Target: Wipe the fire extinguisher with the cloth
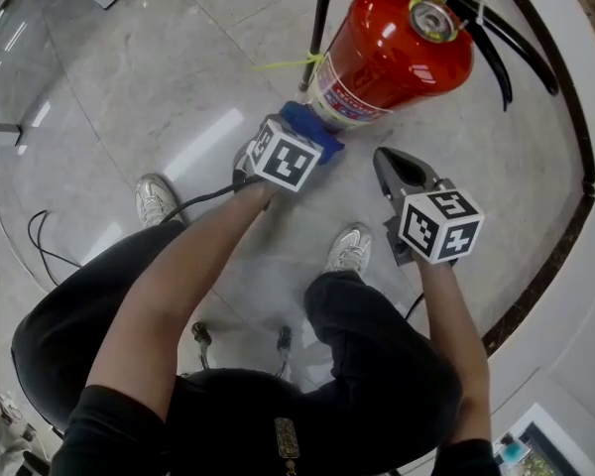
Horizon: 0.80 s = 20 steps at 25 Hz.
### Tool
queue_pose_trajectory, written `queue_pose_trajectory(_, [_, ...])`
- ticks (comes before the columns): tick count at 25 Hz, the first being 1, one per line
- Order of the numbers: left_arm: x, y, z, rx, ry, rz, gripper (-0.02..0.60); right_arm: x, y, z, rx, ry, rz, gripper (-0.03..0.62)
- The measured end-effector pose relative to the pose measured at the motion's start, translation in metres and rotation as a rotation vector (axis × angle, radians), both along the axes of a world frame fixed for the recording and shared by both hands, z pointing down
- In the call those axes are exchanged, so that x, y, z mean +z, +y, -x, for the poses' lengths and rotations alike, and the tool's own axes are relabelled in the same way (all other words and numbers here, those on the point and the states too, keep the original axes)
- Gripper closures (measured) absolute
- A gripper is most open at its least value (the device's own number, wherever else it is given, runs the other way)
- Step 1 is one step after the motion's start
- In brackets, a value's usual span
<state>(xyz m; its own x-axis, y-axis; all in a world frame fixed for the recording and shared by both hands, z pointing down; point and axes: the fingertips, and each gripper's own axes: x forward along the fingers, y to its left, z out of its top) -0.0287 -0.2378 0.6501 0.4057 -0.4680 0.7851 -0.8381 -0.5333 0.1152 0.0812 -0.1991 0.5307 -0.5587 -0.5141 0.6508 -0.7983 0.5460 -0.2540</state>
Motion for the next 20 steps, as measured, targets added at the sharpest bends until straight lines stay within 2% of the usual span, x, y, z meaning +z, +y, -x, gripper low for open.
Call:
queue_pose_trajectory(6, [-0.003,-0.037,0.027,-0.003,-0.025,-0.043,0.519,0.006,-0.003,0.004,-0.007,0.006,0.021,0.591])
queue_pose_trajectory(14, [-0.005,-0.077,0.036,0.028,-0.019,-0.074,0.52,0.013,-0.017,0.01,-0.005,-0.006,0.04,0.591])
queue_pose_trajectory(20, [0.006,-0.085,0.034,0.055,-0.015,-0.049,0.52,0.019,-0.025,0.008,0.004,-0.016,0.052,0.591])
